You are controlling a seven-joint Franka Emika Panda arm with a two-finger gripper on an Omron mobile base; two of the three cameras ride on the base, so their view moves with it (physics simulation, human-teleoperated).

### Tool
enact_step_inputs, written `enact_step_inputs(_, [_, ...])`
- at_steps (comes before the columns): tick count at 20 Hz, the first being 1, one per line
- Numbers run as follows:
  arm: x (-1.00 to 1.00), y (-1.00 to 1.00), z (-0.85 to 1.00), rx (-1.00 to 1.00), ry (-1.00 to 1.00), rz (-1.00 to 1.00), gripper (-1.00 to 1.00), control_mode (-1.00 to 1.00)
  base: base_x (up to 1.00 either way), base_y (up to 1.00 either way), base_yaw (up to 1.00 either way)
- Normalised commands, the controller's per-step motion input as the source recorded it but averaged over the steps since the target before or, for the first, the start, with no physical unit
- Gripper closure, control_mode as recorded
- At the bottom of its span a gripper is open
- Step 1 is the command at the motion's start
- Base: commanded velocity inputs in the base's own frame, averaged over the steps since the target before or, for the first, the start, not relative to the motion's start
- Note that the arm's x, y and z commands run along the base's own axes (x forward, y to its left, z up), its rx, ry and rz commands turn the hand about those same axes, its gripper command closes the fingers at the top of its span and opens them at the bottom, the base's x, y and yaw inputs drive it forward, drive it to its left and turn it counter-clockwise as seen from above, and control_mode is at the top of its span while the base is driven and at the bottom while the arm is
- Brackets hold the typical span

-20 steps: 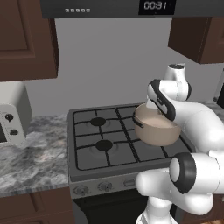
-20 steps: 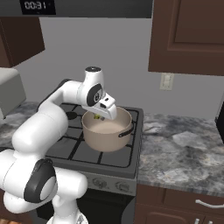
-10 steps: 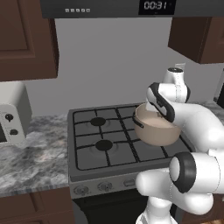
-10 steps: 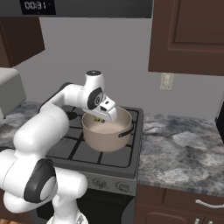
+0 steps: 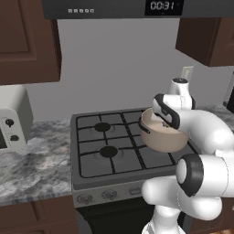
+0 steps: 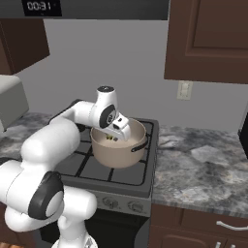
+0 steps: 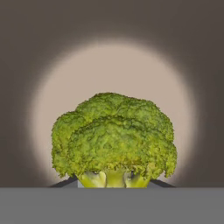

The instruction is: Turn on the burner for the pot on the stove. Wait thirty seconds for the pot to heat up. Then add the broccoli to the pot.

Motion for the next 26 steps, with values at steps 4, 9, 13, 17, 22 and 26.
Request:
enact_step_inputs(4, [0.16,-0.12,-0.19,0.00,0.00,0.00,1.00,-1.00,0.00,0.00,0.00])
enact_step_inputs(9, [0.06,-0.10,-0.22,0.00,0.00,0.00,1.00,-1.00,0.00,0.00,0.00])
enact_step_inputs(13, [0.10,-0.02,-0.25,0.00,0.00,0.00,1.00,-1.00,0.00,0.00,0.00])
enact_step_inputs(17, [0.01,0.00,-0.10,0.00,0.00,0.00,-1.00,-1.00,0.00,0.00,0.00])
enact_step_inputs(22, [0.00,-0.01,0.28,0.00,-0.10,0.00,-1.00,-1.00,0.00,0.00,0.00])
enact_step_inputs(26, [-0.02,-0.03,0.59,0.00,-0.12,0.00,-1.00,-1.00,0.00,0.00,0.00])
